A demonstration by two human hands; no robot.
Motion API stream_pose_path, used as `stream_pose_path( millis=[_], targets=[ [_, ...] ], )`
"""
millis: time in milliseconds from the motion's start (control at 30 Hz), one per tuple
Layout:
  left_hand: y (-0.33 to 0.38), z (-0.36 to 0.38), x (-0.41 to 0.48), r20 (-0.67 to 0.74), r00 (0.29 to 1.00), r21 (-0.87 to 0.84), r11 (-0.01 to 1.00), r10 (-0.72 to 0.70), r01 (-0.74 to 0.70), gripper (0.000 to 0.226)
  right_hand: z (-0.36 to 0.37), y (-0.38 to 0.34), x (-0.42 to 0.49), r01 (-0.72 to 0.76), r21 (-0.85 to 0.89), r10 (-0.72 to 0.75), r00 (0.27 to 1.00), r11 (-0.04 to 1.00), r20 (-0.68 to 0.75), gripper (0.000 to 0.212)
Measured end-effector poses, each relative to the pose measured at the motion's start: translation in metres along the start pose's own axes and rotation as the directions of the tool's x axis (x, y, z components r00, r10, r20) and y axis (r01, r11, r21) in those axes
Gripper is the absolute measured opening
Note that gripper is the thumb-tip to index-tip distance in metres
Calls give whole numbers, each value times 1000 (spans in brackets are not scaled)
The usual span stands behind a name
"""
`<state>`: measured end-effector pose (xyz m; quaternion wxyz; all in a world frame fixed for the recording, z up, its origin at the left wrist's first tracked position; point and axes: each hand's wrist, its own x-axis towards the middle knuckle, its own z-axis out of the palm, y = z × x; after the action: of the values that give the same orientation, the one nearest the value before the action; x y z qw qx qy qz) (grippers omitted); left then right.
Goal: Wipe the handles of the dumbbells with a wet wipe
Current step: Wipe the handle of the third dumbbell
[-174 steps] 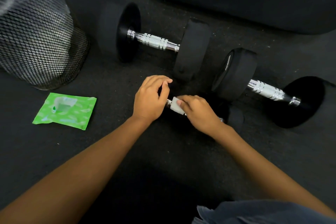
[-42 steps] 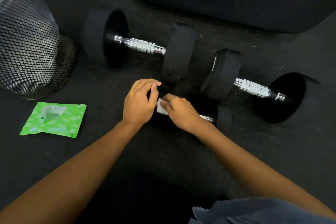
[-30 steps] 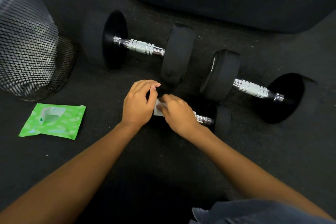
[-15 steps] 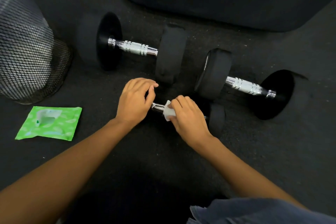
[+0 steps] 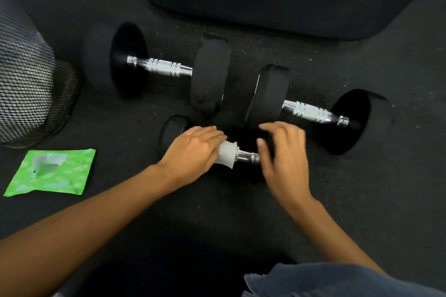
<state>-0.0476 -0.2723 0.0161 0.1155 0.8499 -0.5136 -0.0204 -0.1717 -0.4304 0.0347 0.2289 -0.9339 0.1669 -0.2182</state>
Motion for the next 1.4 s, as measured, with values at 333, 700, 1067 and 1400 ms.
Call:
stream_pose_path(
  millis=[333,700,1067,1400],
  targets=[
    [28,17,14,84,996,31,999,-39,36,44,31,11,-23,-271,187,280,960,944,-18,42],
    [46,31,17,20,996,-1,996,84,-84,37,36,14,-24,-156,120,165,983,980,-74,43],
    [52,24,45,224,974,29,1000,-15,8,40,42,17,-23,-145,176,172,974,974,-146,40],
    [31,23,39,267,959,89,993,-93,72,43,43,17,-23,-156,181,183,973,971,-143,38]
  ],
)
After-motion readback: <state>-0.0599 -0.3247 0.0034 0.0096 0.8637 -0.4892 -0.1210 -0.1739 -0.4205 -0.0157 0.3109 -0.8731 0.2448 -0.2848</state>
